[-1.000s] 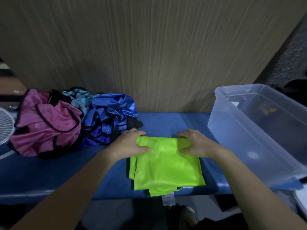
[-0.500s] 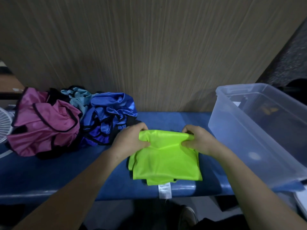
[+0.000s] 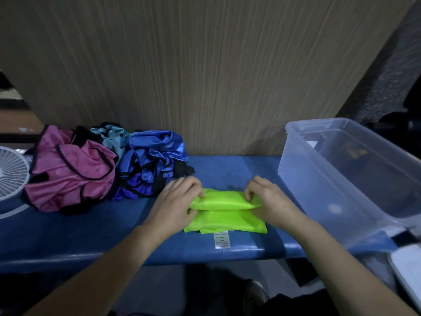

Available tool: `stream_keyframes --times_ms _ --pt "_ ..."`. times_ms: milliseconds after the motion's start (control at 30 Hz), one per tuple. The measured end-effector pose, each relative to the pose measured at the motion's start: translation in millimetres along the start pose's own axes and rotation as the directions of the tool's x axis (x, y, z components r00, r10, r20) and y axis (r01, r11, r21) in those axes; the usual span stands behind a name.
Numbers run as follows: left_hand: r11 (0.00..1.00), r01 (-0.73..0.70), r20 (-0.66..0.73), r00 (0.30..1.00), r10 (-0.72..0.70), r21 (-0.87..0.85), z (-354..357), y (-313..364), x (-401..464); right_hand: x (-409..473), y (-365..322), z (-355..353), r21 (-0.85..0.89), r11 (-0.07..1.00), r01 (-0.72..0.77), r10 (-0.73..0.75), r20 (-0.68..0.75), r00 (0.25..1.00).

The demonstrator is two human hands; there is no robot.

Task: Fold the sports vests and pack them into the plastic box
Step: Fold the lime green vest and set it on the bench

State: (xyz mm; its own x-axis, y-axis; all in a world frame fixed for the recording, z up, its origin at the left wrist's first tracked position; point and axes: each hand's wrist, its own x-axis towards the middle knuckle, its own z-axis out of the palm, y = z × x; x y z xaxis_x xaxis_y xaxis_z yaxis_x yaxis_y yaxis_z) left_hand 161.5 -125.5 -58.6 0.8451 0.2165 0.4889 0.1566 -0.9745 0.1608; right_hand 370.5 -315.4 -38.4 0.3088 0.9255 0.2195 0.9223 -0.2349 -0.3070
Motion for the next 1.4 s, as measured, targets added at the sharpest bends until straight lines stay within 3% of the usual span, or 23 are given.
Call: stream_keyframes --times_ms 433,700,833,967,1033,1100,1200,1300,1400 --pt "0.986 -0.158 0.123 0.979 0.164 -0.061 -14 13 -38 -34 -1 2 -0.01 1.0 0.019 -0.017 0.221 0.975" --pt "0.981 -0.167 0.13 0.975 0.179 -0.1 -12 13 -42 -38 -5 3 -0.025 1.0 0.012 -0.003 0.331 0.944" --pt "0.988 -0.132 0.016 0.991 0.133 -0.086 -11 20 -29 -31 -12 -2 -0.133 0.991 -0.007 0.039 0.241 0.97" --pt "0.996 -0.082 -0.111 0.991 0.078 -0.03 -13 33 -14 -25 -18 1 -0.173 0.985 0.024 -0.021 0.02 1.0" --pt "0.999 -0.031 -0.129 0.991 0.028 -0.021 -11 39 -9 -22 -22 4 -0.159 0.987 0.034 -0.038 -0.018 0.999" --pt "1.0 0.014 -0.088 0.996 -0.016 -0.022 -5 41 -6 -22 -26 11 -0.108 0.994 0.022 -0.024 -0.009 1.0" --pt "0.999 0.033 0.076 0.997 -0.035 0.021 10 38 -9 -26 -26 25 0.006 1.0 -0.029 0.028 0.129 0.991" --pt "0.997 0.034 0.222 0.974 -0.05 0.075 23 32 -18 -31 -20 36 -0.032 0.999 -0.034 0.04 0.221 0.975" --pt "0.993 0.042 0.278 0.958 -0.071 0.11 26 29 -25 -35 -20 40 -0.082 0.996 -0.019 0.04 0.253 0.967"
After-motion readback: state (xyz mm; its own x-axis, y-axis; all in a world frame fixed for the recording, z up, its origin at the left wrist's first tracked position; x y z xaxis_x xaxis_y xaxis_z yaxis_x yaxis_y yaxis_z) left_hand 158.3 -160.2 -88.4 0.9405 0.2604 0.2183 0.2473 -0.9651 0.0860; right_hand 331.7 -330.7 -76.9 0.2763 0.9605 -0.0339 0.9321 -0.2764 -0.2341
